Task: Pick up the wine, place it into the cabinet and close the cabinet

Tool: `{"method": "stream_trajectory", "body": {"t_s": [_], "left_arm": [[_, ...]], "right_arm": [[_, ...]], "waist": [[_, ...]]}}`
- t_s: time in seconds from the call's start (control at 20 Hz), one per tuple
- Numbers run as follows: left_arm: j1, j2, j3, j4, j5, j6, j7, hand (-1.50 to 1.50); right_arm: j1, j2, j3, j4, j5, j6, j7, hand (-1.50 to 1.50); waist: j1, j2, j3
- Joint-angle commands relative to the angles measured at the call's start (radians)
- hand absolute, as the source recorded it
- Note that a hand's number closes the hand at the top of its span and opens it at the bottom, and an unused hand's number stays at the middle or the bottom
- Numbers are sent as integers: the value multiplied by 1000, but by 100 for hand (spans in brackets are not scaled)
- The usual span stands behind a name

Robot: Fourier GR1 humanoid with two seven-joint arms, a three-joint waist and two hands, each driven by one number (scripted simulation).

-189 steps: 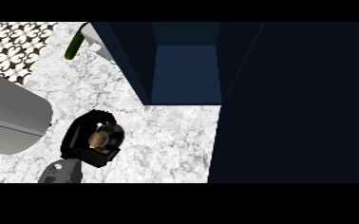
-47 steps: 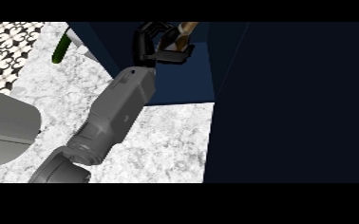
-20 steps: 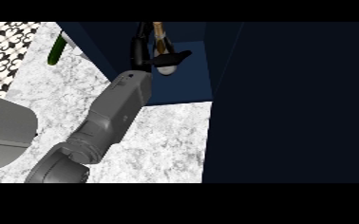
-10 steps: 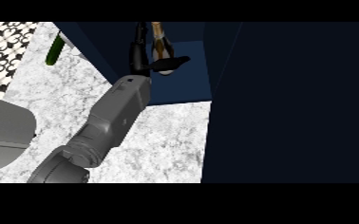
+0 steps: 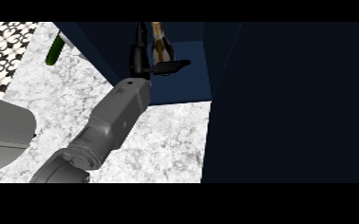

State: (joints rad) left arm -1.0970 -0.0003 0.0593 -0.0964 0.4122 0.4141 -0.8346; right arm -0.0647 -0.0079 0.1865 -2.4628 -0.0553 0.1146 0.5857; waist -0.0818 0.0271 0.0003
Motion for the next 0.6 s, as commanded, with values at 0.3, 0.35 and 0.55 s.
{"method": "stream_trajectory", "body": {"t_s": [0.3,0.35,0.55], "left_arm": [[0,4,2,2,-12,-97,5,-150],[36,0,-7,2,-20,-118,-28,-150],[37,0,-10,-3,-7,-127,-37,-150]], "right_arm": [[-6,4,21,-43,7,-13,47,-150],[-10,-1,-22,18,-25,8,-19,-150],[-14,-7,-44,-28,-43,-4,15,-150]], "waist": [[14,-3,-2],[22,-3,-1],[20,-7,-1]]}}
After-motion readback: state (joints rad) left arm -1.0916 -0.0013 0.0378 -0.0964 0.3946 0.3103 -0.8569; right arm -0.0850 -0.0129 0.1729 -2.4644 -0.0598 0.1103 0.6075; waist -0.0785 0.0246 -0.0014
